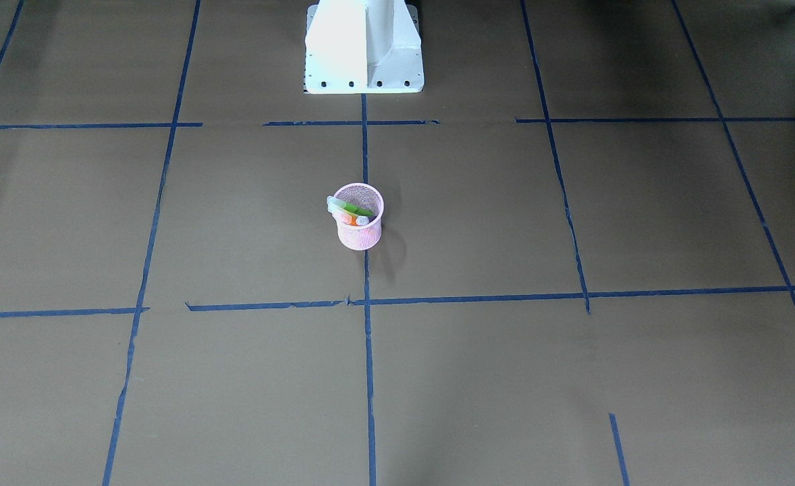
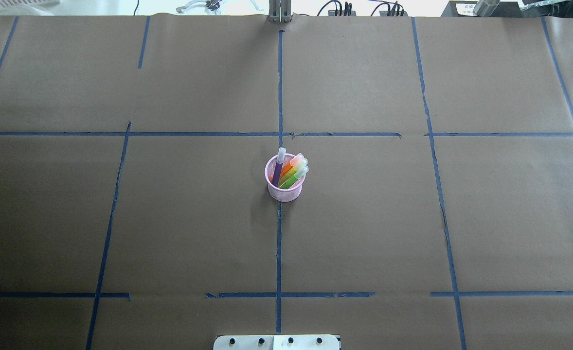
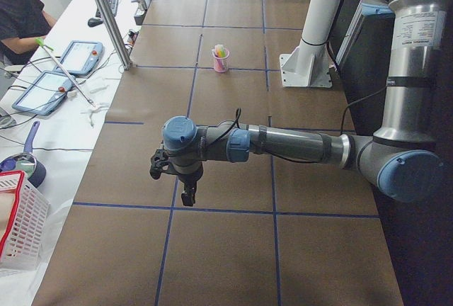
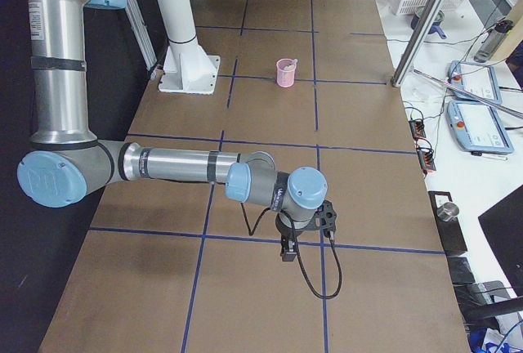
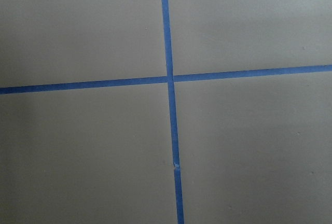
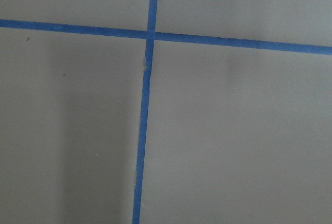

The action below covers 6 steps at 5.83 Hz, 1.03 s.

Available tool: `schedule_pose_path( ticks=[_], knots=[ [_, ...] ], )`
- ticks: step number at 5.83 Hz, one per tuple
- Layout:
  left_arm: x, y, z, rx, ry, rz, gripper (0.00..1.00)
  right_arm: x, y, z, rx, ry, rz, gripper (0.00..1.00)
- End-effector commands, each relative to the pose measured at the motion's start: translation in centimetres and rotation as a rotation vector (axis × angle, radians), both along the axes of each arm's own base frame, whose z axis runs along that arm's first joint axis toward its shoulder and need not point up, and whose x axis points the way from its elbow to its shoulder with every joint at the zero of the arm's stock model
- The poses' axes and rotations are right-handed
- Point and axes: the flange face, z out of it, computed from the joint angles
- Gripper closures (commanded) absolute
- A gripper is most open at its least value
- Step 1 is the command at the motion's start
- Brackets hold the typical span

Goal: Collect pens into pen holder

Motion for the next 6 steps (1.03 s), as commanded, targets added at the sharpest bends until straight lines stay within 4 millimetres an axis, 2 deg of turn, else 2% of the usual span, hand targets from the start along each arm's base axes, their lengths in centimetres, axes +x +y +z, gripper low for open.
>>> schedule_pose_path(
  ticks=[1, 4, 6],
  knots=[
    [-0.27, 1.08, 0.49, -0.011, -0.001, -0.003, 0.00, -0.07, -0.08, -0.39, 0.008, -0.003, 0.000, 0.00],
    [-0.15, 0.50, -0.23, 0.006, -0.005, -0.001, 0.00, -0.14, -0.08, -0.32, 0.006, -0.003, -0.001, 0.00],
    [-0.72, 0.21, -0.08, 0.022, -0.084, -0.002, 0.00, -0.21, -0.08, -0.32, 0.006, -0.014, -0.001, 0.00]
  ],
)
